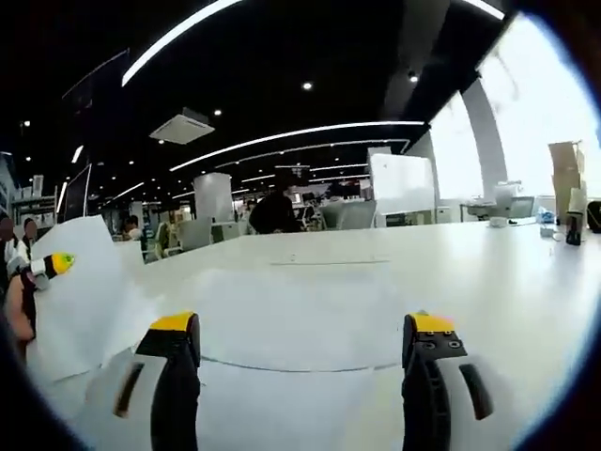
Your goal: Organize the stack of printing papers by aligning and flattening the scattered papers on the table
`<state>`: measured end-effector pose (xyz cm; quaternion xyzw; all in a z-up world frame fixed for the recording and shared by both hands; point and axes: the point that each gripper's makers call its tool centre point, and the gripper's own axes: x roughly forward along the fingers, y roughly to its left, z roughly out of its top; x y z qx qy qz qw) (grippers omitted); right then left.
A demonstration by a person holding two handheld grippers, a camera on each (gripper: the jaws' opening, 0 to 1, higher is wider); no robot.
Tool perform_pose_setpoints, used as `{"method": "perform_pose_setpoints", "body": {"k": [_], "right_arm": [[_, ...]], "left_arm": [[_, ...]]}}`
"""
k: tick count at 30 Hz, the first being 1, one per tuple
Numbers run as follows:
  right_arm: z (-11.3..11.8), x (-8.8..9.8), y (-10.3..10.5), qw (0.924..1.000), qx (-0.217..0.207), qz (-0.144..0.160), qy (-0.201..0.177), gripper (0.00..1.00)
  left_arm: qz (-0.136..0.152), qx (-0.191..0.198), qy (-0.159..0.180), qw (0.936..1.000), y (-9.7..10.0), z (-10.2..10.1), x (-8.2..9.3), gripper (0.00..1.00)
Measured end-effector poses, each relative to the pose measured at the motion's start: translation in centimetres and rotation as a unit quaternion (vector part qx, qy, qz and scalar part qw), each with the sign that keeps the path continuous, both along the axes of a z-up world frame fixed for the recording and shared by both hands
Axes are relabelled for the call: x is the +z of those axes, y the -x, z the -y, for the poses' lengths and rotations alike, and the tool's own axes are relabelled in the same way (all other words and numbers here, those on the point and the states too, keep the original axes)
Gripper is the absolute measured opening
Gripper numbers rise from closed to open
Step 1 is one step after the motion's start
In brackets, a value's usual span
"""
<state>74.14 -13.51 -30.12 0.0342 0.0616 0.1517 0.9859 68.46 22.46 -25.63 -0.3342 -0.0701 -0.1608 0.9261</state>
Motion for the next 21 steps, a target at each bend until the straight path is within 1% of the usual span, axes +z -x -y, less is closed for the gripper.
{"method": "perform_pose_setpoints", "body": {"k": [4, 7, 9, 11, 13, 15, 18, 20, 21], "right_arm": [[0.0, -0.1, 0.1, 0.9999, -0.001, 0.003, 0.012, 0.84], [0.1, -0.1, 0.1, 0.9997, -0.002, 0.004, 0.023, 0.84], [0.1, -0.2, 0.1, 0.9996, -0.002, 0.002, 0.027, 0.85], [0.4, -0.4, 0.1, 0.9996, -0.002, -0.007, 0.027, 0.86], [0.8, -0.5, 0.1, 0.9995, -0.007, -0.01, 0.028, 0.88], [1.9, -0.8, -0.1, 0.9992, -0.017, -0.014, 0.035, 0.88], [2.7, -0.8, 0.0, 0.9991, -0.024, -0.018, 0.03, 0.88], [3.5, -0.9, 0.0, 0.9987, -0.034, -0.019, 0.034, 0.87], [3.6, -0.9, 0.0, 0.9986, -0.034, -0.02, 0.035, 0.87]], "left_arm": [[0.0, 0.0, 0.001, 1.0, 0.1, 0.0, 0.0, 0.06], [0.004, 0.002, -0.005, 1.0, 0.2, 0.2, 0.1, 0.06], [0.004, 0.002, -0.008, 1.0, 0.2, 0.2, 0.1, 0.06], [0.004, 0.003, -0.011, 0.9999, 0.1, 0.2, 0.0, 0.06], [0.002, 0.001, -0.01, 0.9999, 0.1, 0.3, 0.0, 0.06], [0.003, 0.0, -0.01, 0.9999, 0.1, 0.3, 0.0, 0.06], [0.003, -0.003, -0.014, 0.9999, 0.1, 0.4, 0.0, 0.06], [0.001, -0.003, -0.015, 0.9999, 0.0, 0.5, -0.1, 0.06], [0.001, -0.004, -0.016, 0.9999, 0.0, 0.5, -0.1, 0.06]]}}
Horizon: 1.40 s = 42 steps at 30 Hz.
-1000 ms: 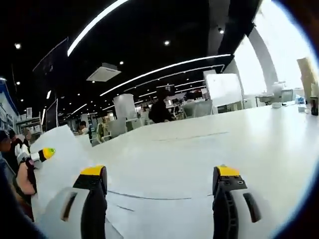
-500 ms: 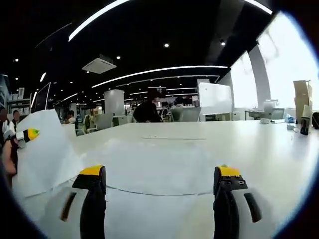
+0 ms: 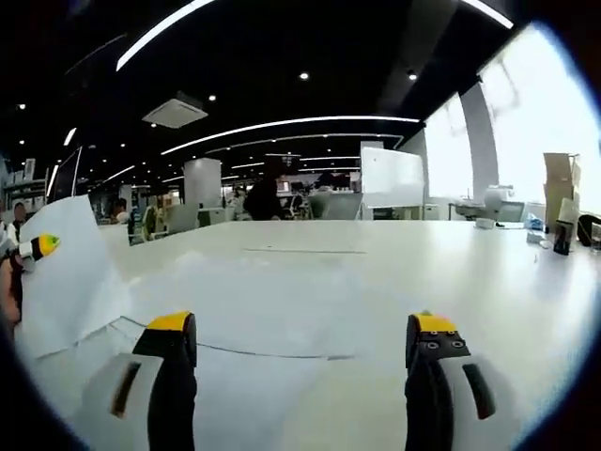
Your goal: Organize the stack of printing papers by aligning and flattening the scattered papers on the table
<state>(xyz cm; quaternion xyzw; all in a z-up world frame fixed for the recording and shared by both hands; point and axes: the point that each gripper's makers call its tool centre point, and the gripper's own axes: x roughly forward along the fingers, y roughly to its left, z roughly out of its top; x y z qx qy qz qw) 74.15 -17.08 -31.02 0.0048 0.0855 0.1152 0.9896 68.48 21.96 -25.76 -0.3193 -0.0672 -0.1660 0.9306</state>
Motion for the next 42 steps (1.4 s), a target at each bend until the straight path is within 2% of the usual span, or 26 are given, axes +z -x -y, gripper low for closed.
{"method": "perform_pose_setpoints", "body": {"k": [4, 8, 13, 18, 20, 23, 25, 28, 31, 34, 37, 40, 42], "right_arm": [[-0.1, -0.2, 0.0, 1.0, 0.001, -0.005, 0.005, 0.87], [-0.3, -0.6, -0.1, 0.9996, 0.007, -0.006, 0.026, 0.87], [-1.4, -1.5, -1.0, 0.9989, 0.026, -0.027, 0.029, 0.86], [-2.1, -2.4, -2.8, 0.9966, 0.04, -0.04, 0.061, 0.84], [-1.9, -3.1, -2.9, 0.996, 0.037, -0.058, 0.057, 0.82], [-1.5, -4.5, -2.6, 0.9919, 0.034, -0.09, 0.083, 0.76], [-2.1, -4.4, -2.6, 0.9935, 0.043, -0.082, 0.065, 0.74], [-2.1, -4.5, -2.6, 0.9935, 0.042, -0.086, 0.062, 0.72], [-2.2, -4.5, -2.4, 0.9934, 0.045, -0.079, 0.071, 0.65], [-2.6, -4.2, -2.2, 0.9919, 0.059, -0.066, 0.091, 0.48], [-4.0, -4.3, -1.8, 0.989, 0.098, -0.068, 0.088, 0.3], [-4.5, -4.2, -1.6, 0.9874, 0.11, -0.065, 0.092, 0.23], [-4.4, -4.2, -1.7, 0.987, 0.113, -0.064, 0.094, 0.22]], "left_arm": [[0.001, -0.002, -0.001, 1.0, 0.0, 0.0, 0.0, 0.06], [0.001, -0.004, -0.004, 1.0, 0.0, 0.1, -0.1, 0.06], [-0.001, -0.004, -0.006, 1.0, 0.0, 0.2, -0.2, 0.06], [-0.004, -0.005, -0.005, 1.0, 0.0, 0.2, -0.2, 0.06], [-0.004, -0.004, -0.006, 1.0, 0.1, 0.2, -0.2, 0.06], [-0.003, -0.004, -0.005, 1.0, 0.1, 0.2, -0.2, 0.06], [-0.001, -0.004, -0.006, 1.0, 0.1, 0.2, -0.2, 0.06], [0.003, -0.005, -0.006, 1.0, 0.2, 0.2, -0.1, 0.06], [0.008, -0.005, -0.008, 0.9999, 0.4, 0.2, 0.0, 0.06], [0.008, -0.008, -0.01, 0.9999, 0.4, 0.3, 0.0, 0.06], [0.008, -0.009, -0.009, 0.9999, 0.3, 0.4, 0.0, 0.06], [0.007, -0.011, -0.008, 0.9999, 0.3, 0.4, 0.0, 0.06], [0.008, -0.012, -0.008, 0.9999, 0.3, 0.4, 0.0, 0.06]]}}
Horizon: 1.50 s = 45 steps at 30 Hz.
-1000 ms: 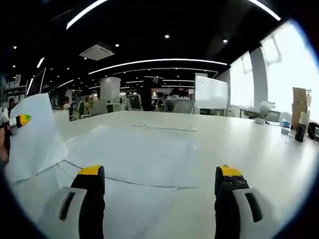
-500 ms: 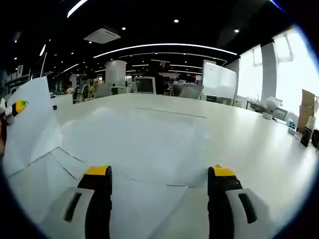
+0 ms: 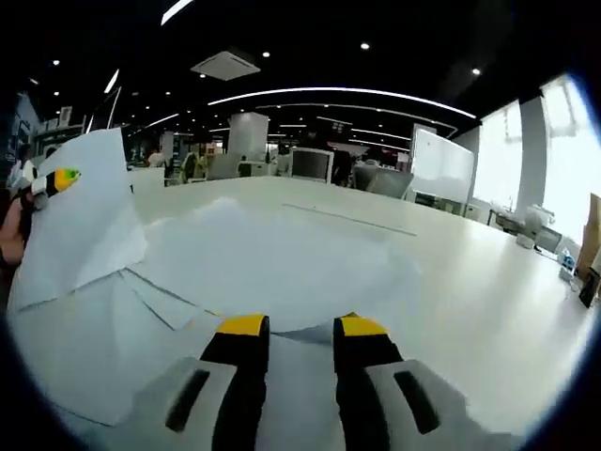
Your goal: Organize the stack of printing papers by aligning and flattening the scattered papers on the table
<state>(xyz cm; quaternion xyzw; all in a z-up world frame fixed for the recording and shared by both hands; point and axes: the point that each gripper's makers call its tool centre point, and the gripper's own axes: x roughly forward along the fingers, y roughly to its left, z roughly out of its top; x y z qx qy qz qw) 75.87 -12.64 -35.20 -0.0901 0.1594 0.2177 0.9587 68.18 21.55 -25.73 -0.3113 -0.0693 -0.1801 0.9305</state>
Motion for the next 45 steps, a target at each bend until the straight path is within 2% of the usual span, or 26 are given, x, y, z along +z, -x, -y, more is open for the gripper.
{"method": "perform_pose_setpoints", "body": {"k": [2, 6, 10, 16, 21, 30, 37, 45], "right_arm": [[0.0, 0.0, 0.0, 0.9999, 0.008, 0.005, 0.01, 0.14], [0.0, 0.1, -0.2, 0.9993, 0.016, 0.015, 0.03, 0.07], [0.2, 0.2, -0.4, 0.9999, 0.008, 0.004, 0.012, 0.01], [0.2, 1.0, -0.2, 0.9998, 0.011, 0.018, -0.004, 0.0], [0.3, 2.5, 0.2, 0.9974, 0.003, 0.025, -0.067, 0.0], [-0.2, 3.0, 1.3, 0.9962, 0.004, 0.029, -0.082, 0.0], [0.5, 5.1, 1.9, 0.9859, -0.01, 0.051, -0.159, 0.0], [0.7, 5.0, 1.7, 0.985, -0.01, 0.051, -0.165, 0.0]], "left_arm": [[0.001, 0.0, -0.001, 1.0, 0.0, 0.0, 0.0, 0.06], [0.0, -0.001, -0.003, 1.0, -0.1, 0.1, 0.0, 0.06], [0.001, 0.001, -0.002, 1.0, -0.1, 0.0, 0.0, 0.06], [0.001, 0.002, 0.0, 1.0, -0.1, -0.1, 0.1, 0.06], [-0.002, 0.004, -0.002, 1.0, -0.2, -0.1, 0.0, 0.06], [0.006, 0.013, 0.003, 0.9999, 0.0, -0.5, 0.2, 0.06], [0.004, 0.012, 0.0, 0.9999, 0.0, -0.3, 0.2, 0.06], [0.004, 0.01, 0.0, 0.9999, 0.0, -0.2, 0.2, 0.06]]}}
